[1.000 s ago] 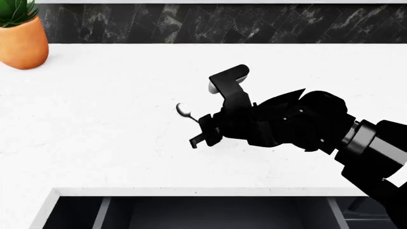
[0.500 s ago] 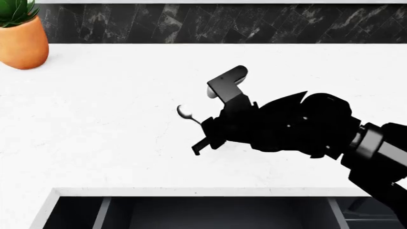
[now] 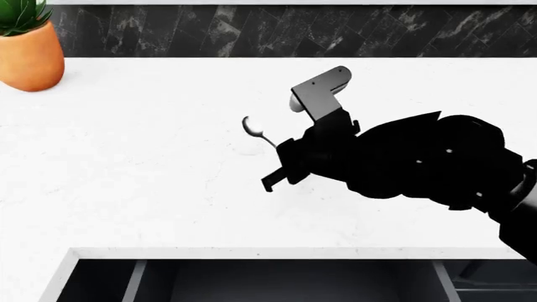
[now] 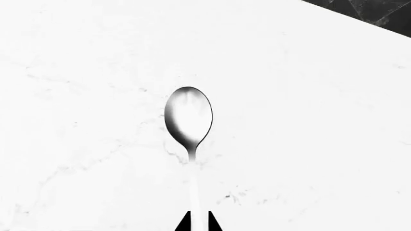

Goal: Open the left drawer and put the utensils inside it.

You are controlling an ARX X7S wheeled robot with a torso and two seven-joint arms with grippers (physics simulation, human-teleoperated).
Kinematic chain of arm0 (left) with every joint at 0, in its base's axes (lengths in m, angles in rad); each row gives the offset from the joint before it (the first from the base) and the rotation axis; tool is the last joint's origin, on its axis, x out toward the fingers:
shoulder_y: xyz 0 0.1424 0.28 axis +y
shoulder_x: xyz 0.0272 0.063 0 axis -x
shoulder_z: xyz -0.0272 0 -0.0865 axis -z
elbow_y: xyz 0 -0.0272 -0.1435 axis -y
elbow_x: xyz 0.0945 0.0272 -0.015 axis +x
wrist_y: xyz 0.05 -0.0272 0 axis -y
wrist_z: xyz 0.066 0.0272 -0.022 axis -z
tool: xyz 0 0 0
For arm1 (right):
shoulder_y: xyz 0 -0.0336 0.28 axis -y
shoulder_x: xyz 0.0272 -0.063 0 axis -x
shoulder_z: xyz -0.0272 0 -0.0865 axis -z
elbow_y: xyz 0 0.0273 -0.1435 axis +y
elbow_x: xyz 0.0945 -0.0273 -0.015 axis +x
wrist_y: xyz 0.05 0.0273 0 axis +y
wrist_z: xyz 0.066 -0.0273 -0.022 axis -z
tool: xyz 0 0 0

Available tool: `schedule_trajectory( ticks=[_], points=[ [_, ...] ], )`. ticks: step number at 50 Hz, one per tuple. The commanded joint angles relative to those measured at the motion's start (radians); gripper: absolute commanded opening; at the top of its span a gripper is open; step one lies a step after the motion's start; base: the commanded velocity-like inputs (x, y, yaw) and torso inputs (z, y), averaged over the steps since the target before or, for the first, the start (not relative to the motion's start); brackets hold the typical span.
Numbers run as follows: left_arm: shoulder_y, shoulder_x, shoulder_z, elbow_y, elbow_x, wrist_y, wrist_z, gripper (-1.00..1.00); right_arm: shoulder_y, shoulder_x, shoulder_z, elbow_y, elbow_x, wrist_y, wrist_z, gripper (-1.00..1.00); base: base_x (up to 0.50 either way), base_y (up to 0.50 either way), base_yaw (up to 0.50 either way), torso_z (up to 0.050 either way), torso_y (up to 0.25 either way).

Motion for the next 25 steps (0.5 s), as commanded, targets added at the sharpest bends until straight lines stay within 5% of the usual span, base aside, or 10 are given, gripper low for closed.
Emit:
schedule_trajectory(
  ticks=[1,25],
  points=[
    [-0.002,0.0,0.002,0.001,0.002,0.002,0.001,1.0,0.024,0.049,0.024,-0.115,0.02,0.0,0.046,-1.0,0.0,0.0,0.0,0.0,0.0],
    [-0.007,0.0,0.007,0.001,-0.001,0.002,-0.001,1.0,0.067,0.06,0.018,-0.351,0.046,0.066,0.051,-1.0,0.0,0.0,0.0,0.0,0.0]
  ],
)
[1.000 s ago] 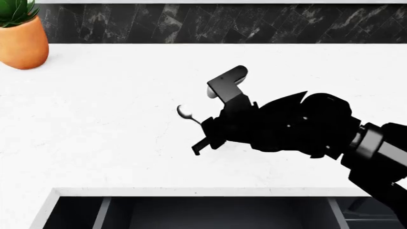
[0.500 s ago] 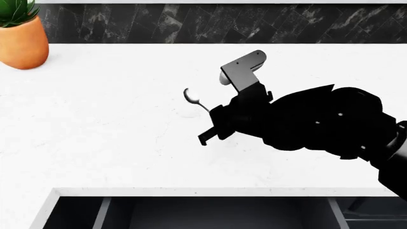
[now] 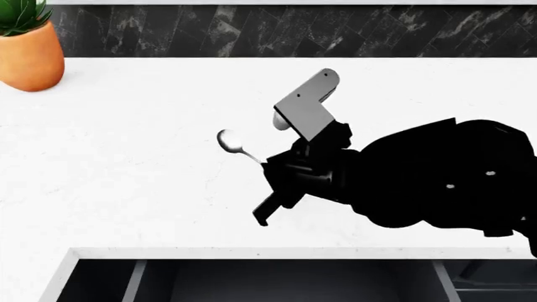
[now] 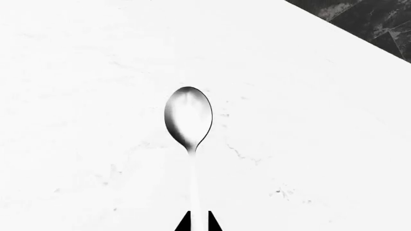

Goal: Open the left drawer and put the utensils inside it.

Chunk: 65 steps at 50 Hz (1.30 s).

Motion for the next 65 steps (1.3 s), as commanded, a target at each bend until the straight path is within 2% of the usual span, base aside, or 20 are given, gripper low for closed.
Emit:
schedule_trajectory(
  ticks=[1,11,26,39,65],
  points=[
    [-0.002,0.0,0.002,0.0,-0.002,0.001,-0.002,1.0,0.02,-0.017,0.003,-0.083,0.002,0.02,0.001,-1.0,0.0,0.0,0.0,0.0,0.0],
    [-0.006,0.0,0.003,-0.001,-0.002,-0.001,-0.001,1.0,0.021,-0.077,-0.002,-0.111,0.004,0.022,0.015,-1.0,0.0,0.0,0.0,0.0,0.0],
    [-0.008,0.0,0.007,-0.001,-0.003,-0.001,-0.004,1.0,0.009,-0.132,0.006,-0.097,0.171,0.004,0.192,-1.0,0.0,0.0,0.0,0.0,0.0],
    [-0.01,0.0,0.01,-0.001,-0.004,-0.001,-0.005,1.0,-0.003,-0.136,0.0,-0.198,0.271,-0.012,0.334,-1.0,0.0,0.0,0.0,0.0,0.0],
    [-0.016,0.0,0.015,-0.001,0.0,-0.002,0.0,1.0,-0.004,-0.205,-0.01,-0.344,0.336,-0.02,0.425,-1.0,0.0,0.0,0.0,0.0,0.0]
  ],
)
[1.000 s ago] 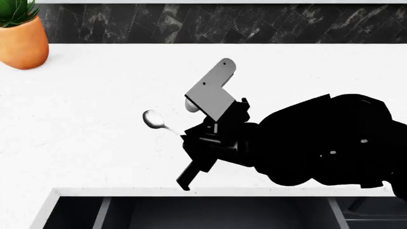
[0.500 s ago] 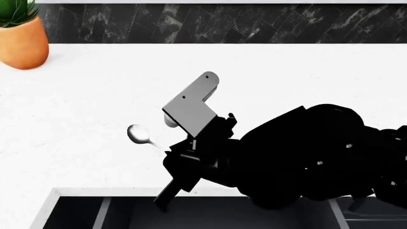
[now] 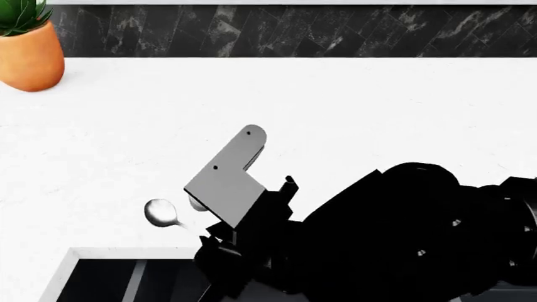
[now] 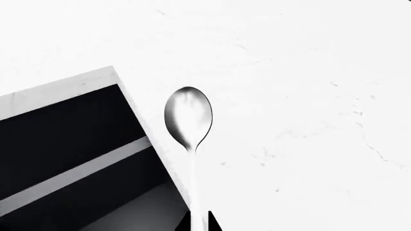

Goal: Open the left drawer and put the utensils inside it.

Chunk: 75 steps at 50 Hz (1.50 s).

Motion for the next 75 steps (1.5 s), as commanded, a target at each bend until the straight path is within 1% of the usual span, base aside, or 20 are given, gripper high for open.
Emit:
schedule_trajectory(
  ticks=[1,12,31,51,59,65,75],
  points=[
    [-0.002,0.0,0.003,0.0,0.0,0.0,0.0,1.0,0.005,-0.032,-0.002,-0.072,0.029,-0.001,0.044,-1.0,0.0,0.0,0.0,0.0,0.0],
    [-0.004,0.0,0.005,0.0,-0.001,0.002,0.0,1.0,0.02,-0.047,-0.003,-0.149,0.054,0.003,0.083,-1.0,0.0,0.0,0.0,0.0,0.0],
    [-0.01,0.0,0.007,0.0,0.001,0.001,0.001,1.0,0.002,-0.029,-0.024,-0.164,0.054,0.008,0.104,-1.0,0.0,0.0,0.0,0.0,0.0],
    [-0.015,0.0,0.01,0.0,0.002,-0.001,0.002,1.0,0.039,-0.015,-0.035,-0.179,0.087,0.057,0.078,-1.0,0.0,0.0,0.0,0.0,0.0],
    [-0.018,0.0,0.011,0.0,0.005,0.0,0.007,1.0,0.048,-0.024,-0.032,-0.195,0.094,0.062,0.073,-1.0,0.0,0.0,0.0,0.0,0.0],
    [-0.02,0.0,0.011,-0.002,0.007,-0.001,0.009,1.0,0.045,-0.04,-0.033,-0.211,0.089,0.065,0.067,-1.0,0.0,0.0,0.0,0.0,0.0],
    [-0.022,0.0,0.013,-0.002,0.007,-0.003,0.009,1.0,0.028,-0.038,-0.053,-0.202,0.077,0.079,0.06,-1.0,0.0,0.0,0.0,0.0,0.0]
  ],
)
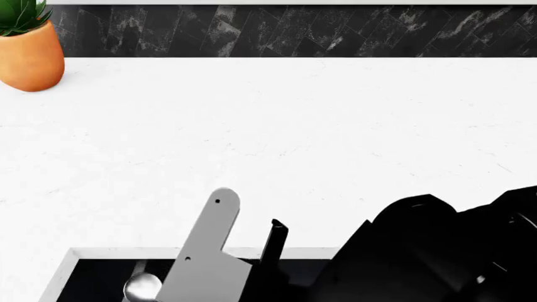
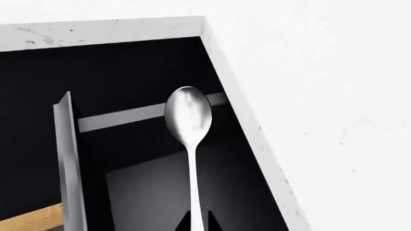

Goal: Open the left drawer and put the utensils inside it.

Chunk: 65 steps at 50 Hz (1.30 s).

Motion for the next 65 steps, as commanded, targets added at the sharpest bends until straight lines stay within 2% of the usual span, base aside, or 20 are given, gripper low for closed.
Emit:
schedule_trajectory(
  ticks=[1,49,50,65],
  points=[
    [-0.003,0.0,0.002,-0.001,0.001,-0.002,0.001,1.0,-0.012,-0.005,-0.015,-0.002,-0.011,0.016,-0.011,-1.0,0.0,0.0,0.0,0.0,0.0],
    [-0.012,0.0,0.013,0.002,-0.005,0.001,-0.006,1.0,-0.031,0.021,0.001,-0.002,-0.025,0.024,-0.081,-1.0,0.0,0.0,0.0,0.0,0.0],
    [-0.012,0.0,0.013,0.002,-0.006,0.001,-0.007,1.0,-0.03,0.021,0.0,-0.002,-0.026,0.024,-0.08,1.0,0.0,0.0,0.0,0.0,0.0],
    [-0.016,0.0,0.015,0.0,-0.002,0.001,-0.003,1.0,-0.015,0.013,-0.007,-0.004,-0.03,0.035,-0.063,1.0,0.0,0.0,0.0,0.0,0.0]
  ],
)
